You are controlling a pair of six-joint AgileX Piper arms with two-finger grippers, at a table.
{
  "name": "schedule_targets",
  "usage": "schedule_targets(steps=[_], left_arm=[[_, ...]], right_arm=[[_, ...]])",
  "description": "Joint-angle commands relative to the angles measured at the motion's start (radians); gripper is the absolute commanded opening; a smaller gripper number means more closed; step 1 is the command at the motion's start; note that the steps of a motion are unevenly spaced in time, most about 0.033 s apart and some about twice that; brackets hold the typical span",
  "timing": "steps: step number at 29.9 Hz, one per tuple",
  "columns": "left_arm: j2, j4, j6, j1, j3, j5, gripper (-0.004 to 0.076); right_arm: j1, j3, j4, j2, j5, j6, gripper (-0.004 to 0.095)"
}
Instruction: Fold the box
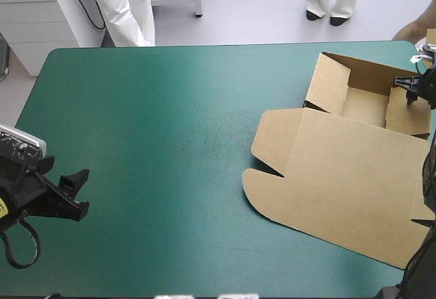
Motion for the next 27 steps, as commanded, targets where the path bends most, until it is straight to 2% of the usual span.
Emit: schedule_targets(steps=[1, 10, 15, 19, 20, 22, 24, 27], left_arm=[[0.001, 0.009, -0.005, -0.006, -0.022, -0.001, 0.0449], [0.001, 0.023, -0.005, -0.006, -0.022, -0.007, 0.0449], [0.001, 0.025, -0.007, -0.006, -0.022, -0.030, 0.0449], [0.001, 0.028, -0.004, -0.006, -0.022, -0.045, 0.0435], [0.001, 0.031, -0.004, -0.006, -0.022, -0.045, 0.0427], [0.001, 0.039, -0.004, -0.006, -0.022, -0.041, 0.0419], [0.001, 0.039, -0.004, -0.006, -0.022, -0.032, 0.0417], [0.001, 0.039, -0.018, -0.006, -0.022, -0.028, 0.0417]], right_arm=[[-0.005, -0.039, 0.004, -0.095, 0.001, -0.005, 0.0590], [-0.003, -0.036, 0.011, -0.233, 0.043, 0.054, 0.0558], [-0.003, -0.034, 0.118, -0.344, 0.043, 0.044, 0.0515], [0.001, -0.034, 0.297, -0.437, 0.043, 0.021, 0.0480], [0.016, -0.034, 0.352, -0.470, 0.043, 0.010, 0.0459], [0.061, -0.034, 0.378, -0.518, 0.043, -0.017, 0.0429], [0.150, -0.033, 0.331, -0.583, 0.043, -0.042, 0.0387], [0.314, -0.033, 0.200, -0.676, 0.043, -0.042, 0.0369]])
